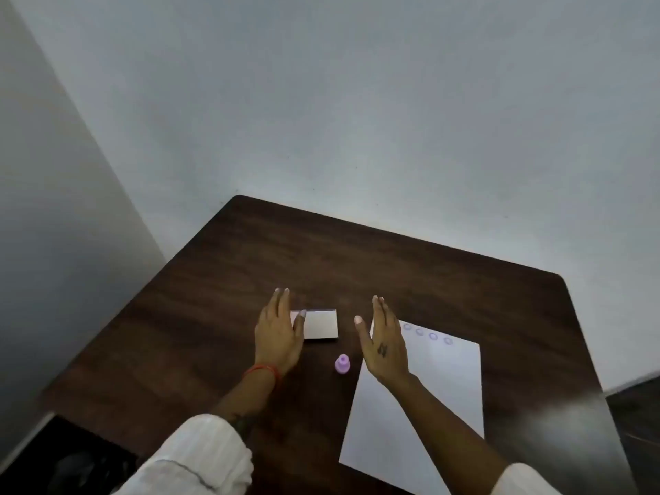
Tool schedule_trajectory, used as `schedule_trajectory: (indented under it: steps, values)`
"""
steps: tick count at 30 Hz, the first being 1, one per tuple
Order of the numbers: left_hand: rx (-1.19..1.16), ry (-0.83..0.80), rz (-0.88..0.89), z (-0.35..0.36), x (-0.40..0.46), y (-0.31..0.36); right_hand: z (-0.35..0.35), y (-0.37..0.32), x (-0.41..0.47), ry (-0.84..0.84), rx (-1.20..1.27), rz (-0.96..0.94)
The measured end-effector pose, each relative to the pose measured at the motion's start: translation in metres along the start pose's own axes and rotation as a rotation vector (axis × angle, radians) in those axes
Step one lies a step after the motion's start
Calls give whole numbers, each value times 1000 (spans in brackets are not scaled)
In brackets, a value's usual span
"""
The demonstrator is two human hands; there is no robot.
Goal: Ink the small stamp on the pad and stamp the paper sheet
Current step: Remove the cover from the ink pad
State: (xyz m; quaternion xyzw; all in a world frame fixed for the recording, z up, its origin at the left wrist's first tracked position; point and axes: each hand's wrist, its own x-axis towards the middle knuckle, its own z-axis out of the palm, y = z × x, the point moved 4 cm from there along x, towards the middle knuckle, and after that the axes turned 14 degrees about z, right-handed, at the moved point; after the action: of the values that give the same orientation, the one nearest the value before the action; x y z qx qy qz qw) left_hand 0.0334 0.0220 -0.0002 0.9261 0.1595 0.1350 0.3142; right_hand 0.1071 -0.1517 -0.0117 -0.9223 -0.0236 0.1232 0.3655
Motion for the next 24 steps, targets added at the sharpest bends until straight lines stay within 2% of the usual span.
schedule_trajectory:
  steps: [4, 6, 12, 16, 24]
  values:
    - [-124, -7, -250, -2, 0, -32, 16, -8, 8, -67, -38, 67]
    - [-154, -26, -300, 1, 2, -39, 23, -14, 12, -100, -69, 70]
    - [-191, -122, -334, 11, 14, -43, 38, -26, 26, -138, -71, 126]
    - [-209, -174, -261, 15, 21, -42, 46, -28, 30, -177, -87, 123]
    - [-181, -203, -209, 16, 25, -39, 50, -28, 30, -92, -75, 146]
